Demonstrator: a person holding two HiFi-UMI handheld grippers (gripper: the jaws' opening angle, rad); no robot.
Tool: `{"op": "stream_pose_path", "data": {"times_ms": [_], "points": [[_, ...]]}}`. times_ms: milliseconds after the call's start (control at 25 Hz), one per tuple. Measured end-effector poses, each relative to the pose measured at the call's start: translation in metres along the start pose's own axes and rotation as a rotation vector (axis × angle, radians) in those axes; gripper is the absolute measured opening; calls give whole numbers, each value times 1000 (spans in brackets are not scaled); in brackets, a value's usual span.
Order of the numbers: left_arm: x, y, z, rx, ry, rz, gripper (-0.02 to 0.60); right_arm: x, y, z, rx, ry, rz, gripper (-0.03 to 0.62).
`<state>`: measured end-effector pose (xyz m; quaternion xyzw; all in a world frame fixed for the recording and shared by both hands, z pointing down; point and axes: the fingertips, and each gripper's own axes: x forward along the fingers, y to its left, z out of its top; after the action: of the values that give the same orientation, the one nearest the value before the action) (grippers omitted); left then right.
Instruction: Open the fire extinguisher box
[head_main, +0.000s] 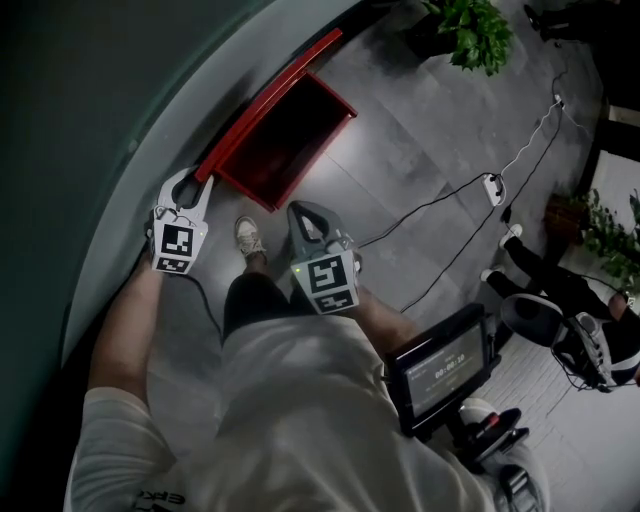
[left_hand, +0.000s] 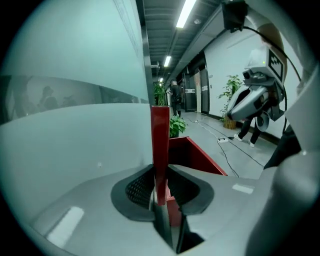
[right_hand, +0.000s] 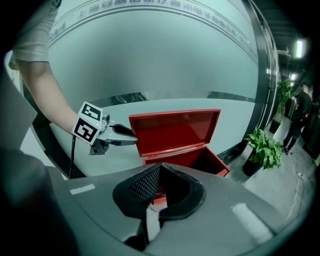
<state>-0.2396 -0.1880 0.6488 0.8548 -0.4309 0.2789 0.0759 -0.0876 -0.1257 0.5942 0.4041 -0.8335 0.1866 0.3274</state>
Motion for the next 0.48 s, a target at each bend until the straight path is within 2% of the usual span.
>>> {"op": "stream_pose_path", "data": {"times_ms": [320, 480], "points": [[7, 21, -8, -155, 8, 11, 81, 4, -2, 3, -4, 2, -9, 12], [11, 35, -16, -276, 17, 36, 83, 5, -1, 5, -5, 2, -11, 13]]}}
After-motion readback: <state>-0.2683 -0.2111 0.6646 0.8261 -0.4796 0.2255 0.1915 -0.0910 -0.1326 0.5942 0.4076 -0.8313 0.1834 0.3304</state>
